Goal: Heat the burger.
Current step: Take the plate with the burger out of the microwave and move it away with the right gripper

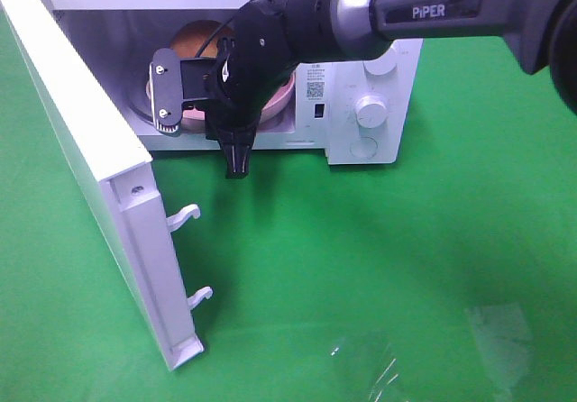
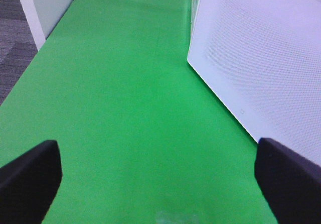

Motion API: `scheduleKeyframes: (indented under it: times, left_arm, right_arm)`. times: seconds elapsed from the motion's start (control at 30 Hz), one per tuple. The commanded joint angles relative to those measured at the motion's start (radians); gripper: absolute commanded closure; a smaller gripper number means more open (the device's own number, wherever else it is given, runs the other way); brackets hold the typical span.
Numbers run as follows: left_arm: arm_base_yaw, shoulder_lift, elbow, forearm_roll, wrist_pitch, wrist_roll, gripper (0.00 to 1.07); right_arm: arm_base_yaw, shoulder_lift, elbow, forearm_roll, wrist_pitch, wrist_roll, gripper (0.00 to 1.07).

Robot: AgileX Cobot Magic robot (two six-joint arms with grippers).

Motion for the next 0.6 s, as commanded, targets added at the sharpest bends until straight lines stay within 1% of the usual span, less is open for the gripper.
scheduleKeyframes:
  times: [0.03,0.07,0.13,0.17,0.2,0.33,0.37,0.47,0.6]
  left_arm:
    - [0.001,-0.005,0.002,-0.005,-0.004,-0.002,0.10]
    - [0.001,-0.005,0.002,-0.005,-0.004,-0.002,0.10]
    - [0.001,-0.005,0.002,-0.005,-0.004,-0.002,0.10]
    - [0.001,-0.005,0.002,-0.005,-0.004,-0.002,0.10]
    - [0.001,-0.005,0.002,-0.005,-0.004,-0.002,0.10]
    - [0.001,-0.005,0.002,-0.005,-0.004,-0.002,0.10]
    - [0.001,-0.005,0.002,-0.005,-0.004,-0.002,0.10]
    - [0.001,-0.005,0.002,-0.005,-0.004,-0.002,0.10]
    - [0.001,-0.005,0.002,-0.005,-0.004,-0.002,0.10]
  right_arm:
    - [-0.006,-0.082,0.078,-0.015,-0.108,-0.077,1.07]
    - [-0.006,-0.082,0.078,-0.015,-0.108,-0.077,1.07]
    - [-0.006,-0.119,0.125,0.016,-0.141,-0.127,1.07]
    - [-0.006,-0.119,0.125,0.016,-0.141,-0.127,1.07]
    - [-0.006,-0.140,0.157,0.032,-0.171,-0.161,1.07]
    - [-0.006,-0.166,0.192,0.032,-0.202,-0.189,1.07]
    - [-0.006,-0.188,0.222,0.033,-0.222,-0.189,1.07]
    - [-0.007,-0.203,0.240,0.033,-0.228,-0.196,1.07]
    - [-0.010,-0.243,0.291,0.033,-0.235,-0.200,1.07]
